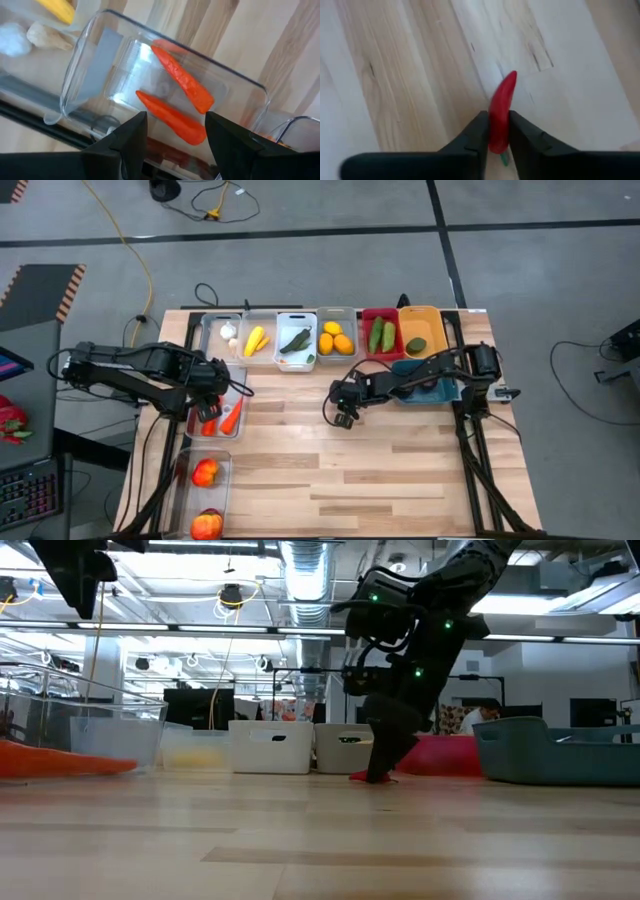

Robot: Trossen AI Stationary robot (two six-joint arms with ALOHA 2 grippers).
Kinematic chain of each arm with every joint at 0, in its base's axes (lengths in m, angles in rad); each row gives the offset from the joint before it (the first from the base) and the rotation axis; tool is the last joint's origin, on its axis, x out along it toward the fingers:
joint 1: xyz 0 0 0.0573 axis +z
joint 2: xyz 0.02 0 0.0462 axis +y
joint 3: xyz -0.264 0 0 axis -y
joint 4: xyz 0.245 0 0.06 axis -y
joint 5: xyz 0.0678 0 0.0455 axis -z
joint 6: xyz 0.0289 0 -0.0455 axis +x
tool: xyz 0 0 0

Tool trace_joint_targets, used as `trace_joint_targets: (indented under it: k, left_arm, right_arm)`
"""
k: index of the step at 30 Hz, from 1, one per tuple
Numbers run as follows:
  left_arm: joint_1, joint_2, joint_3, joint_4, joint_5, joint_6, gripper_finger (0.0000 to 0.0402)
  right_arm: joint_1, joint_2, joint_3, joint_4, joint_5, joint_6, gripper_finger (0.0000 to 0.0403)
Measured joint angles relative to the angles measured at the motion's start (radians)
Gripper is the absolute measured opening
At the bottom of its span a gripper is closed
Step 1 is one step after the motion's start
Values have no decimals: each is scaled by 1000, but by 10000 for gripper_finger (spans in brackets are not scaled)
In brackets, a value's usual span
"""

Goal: Sort produce into baskets
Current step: Put the red chili pepper into the white bin

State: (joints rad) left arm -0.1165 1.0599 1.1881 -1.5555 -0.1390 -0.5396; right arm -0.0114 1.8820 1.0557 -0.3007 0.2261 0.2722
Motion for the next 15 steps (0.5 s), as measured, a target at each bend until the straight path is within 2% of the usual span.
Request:
trace_joint_targets:
  k: [4,7,15]
  left_arm:
    - [0,-2,0,-1,4,68,187]
    - [0,-22,0,-1,5,95,187]
    - [0,-156,0,58,-77,76,187]
  right_arm:
    - [-4,0,0,6,-18,0,54]
    - [-4,0,0,11,-20,0,33]
    - [-6,2,75,9,-61,-8,55]
